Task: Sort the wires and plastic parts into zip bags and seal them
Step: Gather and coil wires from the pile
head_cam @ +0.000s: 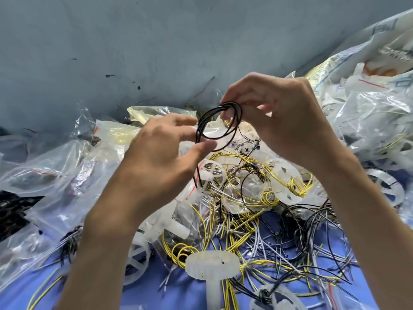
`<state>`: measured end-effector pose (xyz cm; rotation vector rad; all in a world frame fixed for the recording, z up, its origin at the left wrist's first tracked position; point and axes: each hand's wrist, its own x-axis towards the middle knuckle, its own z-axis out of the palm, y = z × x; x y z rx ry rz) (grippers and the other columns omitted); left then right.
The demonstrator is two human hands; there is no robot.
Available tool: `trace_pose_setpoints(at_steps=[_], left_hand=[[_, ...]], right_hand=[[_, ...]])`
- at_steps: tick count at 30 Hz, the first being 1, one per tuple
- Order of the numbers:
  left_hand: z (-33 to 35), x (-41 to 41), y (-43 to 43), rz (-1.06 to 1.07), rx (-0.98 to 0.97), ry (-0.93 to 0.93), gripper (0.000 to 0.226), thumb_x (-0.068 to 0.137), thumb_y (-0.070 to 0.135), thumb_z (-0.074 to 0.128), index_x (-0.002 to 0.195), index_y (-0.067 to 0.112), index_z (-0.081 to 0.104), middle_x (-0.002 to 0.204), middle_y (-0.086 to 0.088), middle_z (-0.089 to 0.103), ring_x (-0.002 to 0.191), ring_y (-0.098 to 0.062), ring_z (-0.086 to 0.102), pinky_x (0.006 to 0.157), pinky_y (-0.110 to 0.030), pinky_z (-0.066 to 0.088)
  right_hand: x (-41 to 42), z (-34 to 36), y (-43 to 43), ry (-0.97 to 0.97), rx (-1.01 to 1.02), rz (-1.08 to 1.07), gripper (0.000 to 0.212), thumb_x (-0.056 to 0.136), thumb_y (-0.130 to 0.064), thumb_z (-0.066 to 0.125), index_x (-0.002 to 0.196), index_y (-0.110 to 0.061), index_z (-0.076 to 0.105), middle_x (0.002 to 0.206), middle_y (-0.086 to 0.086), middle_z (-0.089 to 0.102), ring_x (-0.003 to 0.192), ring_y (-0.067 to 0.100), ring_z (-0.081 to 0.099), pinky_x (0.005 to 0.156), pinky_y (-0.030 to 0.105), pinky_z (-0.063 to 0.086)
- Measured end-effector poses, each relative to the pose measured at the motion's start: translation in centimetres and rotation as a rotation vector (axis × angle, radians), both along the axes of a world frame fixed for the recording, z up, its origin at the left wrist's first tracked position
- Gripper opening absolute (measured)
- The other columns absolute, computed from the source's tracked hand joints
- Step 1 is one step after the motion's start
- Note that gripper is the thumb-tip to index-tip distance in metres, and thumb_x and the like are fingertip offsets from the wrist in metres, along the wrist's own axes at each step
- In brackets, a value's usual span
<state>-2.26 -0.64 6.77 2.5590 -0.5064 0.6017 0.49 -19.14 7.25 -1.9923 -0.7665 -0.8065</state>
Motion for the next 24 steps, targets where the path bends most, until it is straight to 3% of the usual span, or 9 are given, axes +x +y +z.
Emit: trace_pose_setpoints(at_steps=[3, 5, 7, 10, 12, 15, 18, 20, 24], left_hand=[[-0.1, 0.3, 0.3, -0.023, -0.058, 0.000, 0.015, 0.083, 0.036, 0.065, 0.092, 0.029, 0.075, 0.117, 0.019, 0.061, 0.110, -0.001, 0.045, 0.081, -0.013, 0.028], [0.1, 0.3, 0.6, -0.033, -0.088, 0.042, 0.007, 0.079, 0.038, 0.068, 0.079, 0.033, 0.073, 0.107, 0.026, 0.059, 0.102, 0.007, 0.044, 0.077, 0.002, 0.026], [0.2, 0.2, 0.9, -0.037, -0.078, 0.052, 0.010, 0.077, 0.040, 0.069, 0.067, 0.036, 0.068, 0.100, 0.032, 0.055, 0.097, 0.012, 0.041, 0.075, 0.006, 0.024], [0.2, 0.3, 1.1, -0.037, -0.023, 0.029, 0.015, 0.076, 0.041, 0.064, 0.064, 0.035, 0.069, 0.101, 0.029, 0.058, 0.098, 0.008, 0.041, 0.075, -0.014, 0.029], [0.4, 0.2, 1.3, -0.037, 0.011, 0.030, 0.017, 0.076, 0.042, 0.060, 0.061, 0.036, 0.067, 0.098, 0.027, 0.059, 0.098, 0.005, 0.042, 0.075, -0.017, 0.026], [0.7, -0.1, 2.3, -0.031, -0.011, 0.024, 0.023, 0.078, 0.037, 0.063, 0.055, 0.035, 0.067, 0.092, 0.023, 0.060, 0.096, 0.001, 0.047, 0.076, -0.020, 0.029], [1.0, -0.6, 2.7, -0.041, -0.037, 0.034, 0.016, 0.076, 0.045, 0.064, 0.062, 0.040, 0.070, 0.091, 0.020, 0.057, 0.093, 0.001, 0.051, 0.077, -0.015, 0.034], [1.1, -0.9, 2.5, -0.069, 0.012, 0.026, 0.017, 0.078, 0.056, 0.065, 0.064, 0.047, 0.068, 0.095, 0.024, 0.055, 0.096, 0.005, 0.049, 0.079, -0.009, 0.032], [1.2, -0.9, 2.4, -0.145, 0.060, 0.073, 0.019, 0.068, 0.065, 0.050, 0.073, 0.057, 0.067, 0.112, 0.044, 0.047, 0.112, 0.019, 0.033, 0.082, 0.005, 0.022]], right_hand=[[0.1, 0.0, 0.1, 0.014, -0.007, 0.000, 0.012, 0.083, 0.002, 0.066, 0.091, -0.006, 0.070, 0.076, -0.007, 0.070, 0.074, 0.004, 0.067, 0.064, 0.002, 0.041], [0.2, -0.1, -0.1, 0.027, 0.003, -0.011, 0.010, 0.084, 0.001, 0.066, 0.091, -0.005, 0.070, 0.075, -0.003, 0.071, 0.073, 0.006, 0.067, 0.065, 0.003, 0.041], [0.3, 0.0, -0.4, 0.034, 0.005, -0.024, 0.010, 0.084, 0.000, 0.065, 0.091, -0.004, 0.071, 0.076, 0.001, 0.072, 0.073, 0.009, 0.068, 0.065, 0.005, 0.043], [0.4, -0.1, -0.6, 0.007, -0.106, -0.079, 0.014, 0.084, 0.001, 0.065, 0.092, -0.007, 0.073, 0.075, 0.004, 0.072, 0.072, 0.010, 0.066, 0.067, 0.016, 0.052], [0.5, -0.1, -0.9, -0.010, -0.156, -0.138, 0.015, 0.083, 0.001, 0.064, 0.089, -0.009, 0.074, 0.070, 0.007, 0.071, 0.068, 0.012, 0.065, 0.068, 0.027, 0.053], [0.5, 0.4, -1.8, -0.053, -0.112, -0.230, 0.016, 0.080, 0.001, 0.063, 0.082, -0.010, 0.075, 0.066, 0.005, 0.070, 0.071, 0.009, 0.064, 0.067, 0.024, 0.051], [0.5, 0.7, -2.4, -0.076, -0.083, -0.332, 0.019, 0.081, -0.003, 0.060, 0.083, -0.014, 0.075, 0.066, -0.006, 0.067, 0.076, 0.004, 0.064, 0.069, 0.006, 0.044], [0.4, 0.8, -2.2, -0.079, -0.031, -0.358, 0.019, 0.082, -0.005, 0.059, 0.083, -0.017, 0.074, 0.066, -0.010, 0.064, 0.073, -0.001, 0.065, 0.068, 0.002, 0.042], [0.2, 1.0, -1.5, -0.027, 0.161, -0.225, 0.019, 0.085, -0.005, 0.059, 0.084, -0.023, 0.067, 0.068, -0.011, 0.065, 0.061, 0.001, 0.066, 0.065, 0.017, 0.054]])
